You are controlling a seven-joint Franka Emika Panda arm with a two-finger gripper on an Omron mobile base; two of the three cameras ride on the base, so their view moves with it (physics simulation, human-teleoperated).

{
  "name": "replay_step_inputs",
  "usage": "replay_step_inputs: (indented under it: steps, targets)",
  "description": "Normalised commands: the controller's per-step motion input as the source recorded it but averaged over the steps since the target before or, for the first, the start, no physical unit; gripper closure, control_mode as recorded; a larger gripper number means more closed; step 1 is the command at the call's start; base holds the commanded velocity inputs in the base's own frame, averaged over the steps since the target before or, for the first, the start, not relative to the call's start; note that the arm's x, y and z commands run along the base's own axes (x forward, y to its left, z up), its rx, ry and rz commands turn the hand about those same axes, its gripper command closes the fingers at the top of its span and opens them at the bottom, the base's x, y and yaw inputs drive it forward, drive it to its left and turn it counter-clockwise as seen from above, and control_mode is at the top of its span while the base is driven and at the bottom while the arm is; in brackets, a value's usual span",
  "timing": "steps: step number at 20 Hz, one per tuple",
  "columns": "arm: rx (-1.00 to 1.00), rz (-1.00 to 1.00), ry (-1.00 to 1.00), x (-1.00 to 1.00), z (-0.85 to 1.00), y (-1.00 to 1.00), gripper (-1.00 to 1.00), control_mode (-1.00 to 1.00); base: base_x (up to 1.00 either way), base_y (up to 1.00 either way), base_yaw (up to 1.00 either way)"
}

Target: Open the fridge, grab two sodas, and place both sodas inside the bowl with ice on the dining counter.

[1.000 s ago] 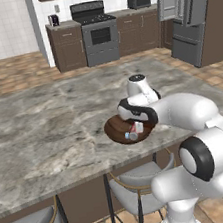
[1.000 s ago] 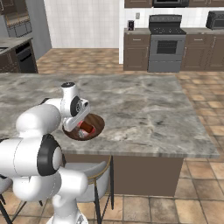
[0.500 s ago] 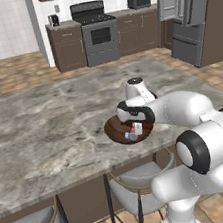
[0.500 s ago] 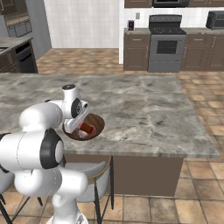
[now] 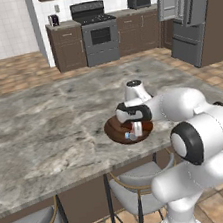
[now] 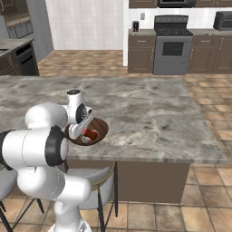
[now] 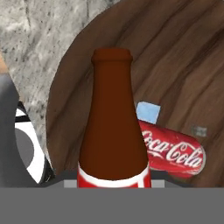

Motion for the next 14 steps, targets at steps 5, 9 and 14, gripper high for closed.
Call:
replay_step_inputs:
  steps: [5,9,14]
  targets:
    - [0.0,0.02,0.06,0.29,-0.05,0.0,1.0,-1.0,0.0,0.0,0.0]
    - [0.0,0.02,0.07,0.28,-0.07,0.0,1.0,-1.0,0.0,0.0,0.0]
    - [0.0,0.02,0.07,0.21,-0.12,0.0,1.0,-1.0,0.0,0.0,0.0]
